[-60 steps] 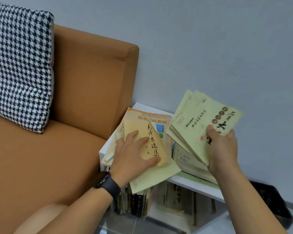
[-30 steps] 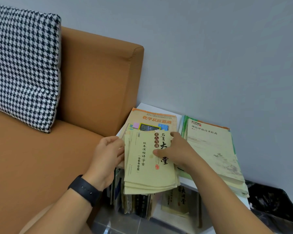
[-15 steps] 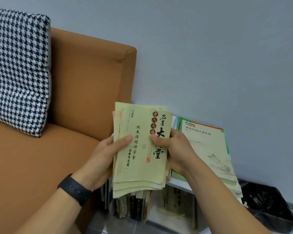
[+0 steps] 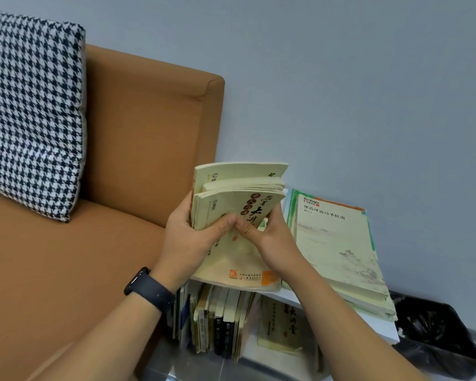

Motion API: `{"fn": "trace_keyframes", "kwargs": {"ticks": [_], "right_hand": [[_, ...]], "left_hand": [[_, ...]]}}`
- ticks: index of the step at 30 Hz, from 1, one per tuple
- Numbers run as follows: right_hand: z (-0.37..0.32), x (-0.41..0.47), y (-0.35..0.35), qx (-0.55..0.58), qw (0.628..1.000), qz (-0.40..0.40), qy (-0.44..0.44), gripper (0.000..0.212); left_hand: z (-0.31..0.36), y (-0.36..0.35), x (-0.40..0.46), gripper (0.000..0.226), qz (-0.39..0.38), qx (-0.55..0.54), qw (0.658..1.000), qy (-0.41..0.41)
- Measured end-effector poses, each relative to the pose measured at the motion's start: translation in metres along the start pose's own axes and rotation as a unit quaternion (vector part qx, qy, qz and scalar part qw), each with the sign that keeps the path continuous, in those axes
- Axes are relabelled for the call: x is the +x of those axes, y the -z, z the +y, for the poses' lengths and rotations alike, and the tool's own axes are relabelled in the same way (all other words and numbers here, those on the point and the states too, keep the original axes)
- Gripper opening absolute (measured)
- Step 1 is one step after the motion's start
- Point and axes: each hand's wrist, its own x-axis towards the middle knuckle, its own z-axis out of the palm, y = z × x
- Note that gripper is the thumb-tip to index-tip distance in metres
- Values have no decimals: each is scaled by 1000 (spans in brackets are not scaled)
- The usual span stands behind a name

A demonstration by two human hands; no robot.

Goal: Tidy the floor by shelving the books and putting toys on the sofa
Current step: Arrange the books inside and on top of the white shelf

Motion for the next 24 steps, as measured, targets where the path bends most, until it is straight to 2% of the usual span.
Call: {"fn": "trace_keyframes", "kwargs": {"ticks": [3, 6, 12, 16, 20, 24], "right_hand": [[-2, 1, -6, 35, 999, -15, 8, 70], [-1, -3, -11, 38, 999, -31, 21, 69], [7, -4, -9, 50, 998, -15, -29, 72], [-1, -15, -4, 41, 999, -15, -15, 60], [-13, -37, 17, 76, 994, -66, -35, 61], [-3, -73, 37, 50, 988, -112, -90, 62]], "left_hand": [[-2, 1, -1, 38, 29, -27, 999, 1], [-4, 6, -4, 45, 55, -34, 998, -4], [-12, 2, -5, 48, 41, -19, 999, 12], [-8, 5, -14, 47, 41, -36, 998, 28], [-3, 16, -32, 40, -51, -44, 997, 46], [0, 15, -47, 46, -135, -43, 987, 77]]}}
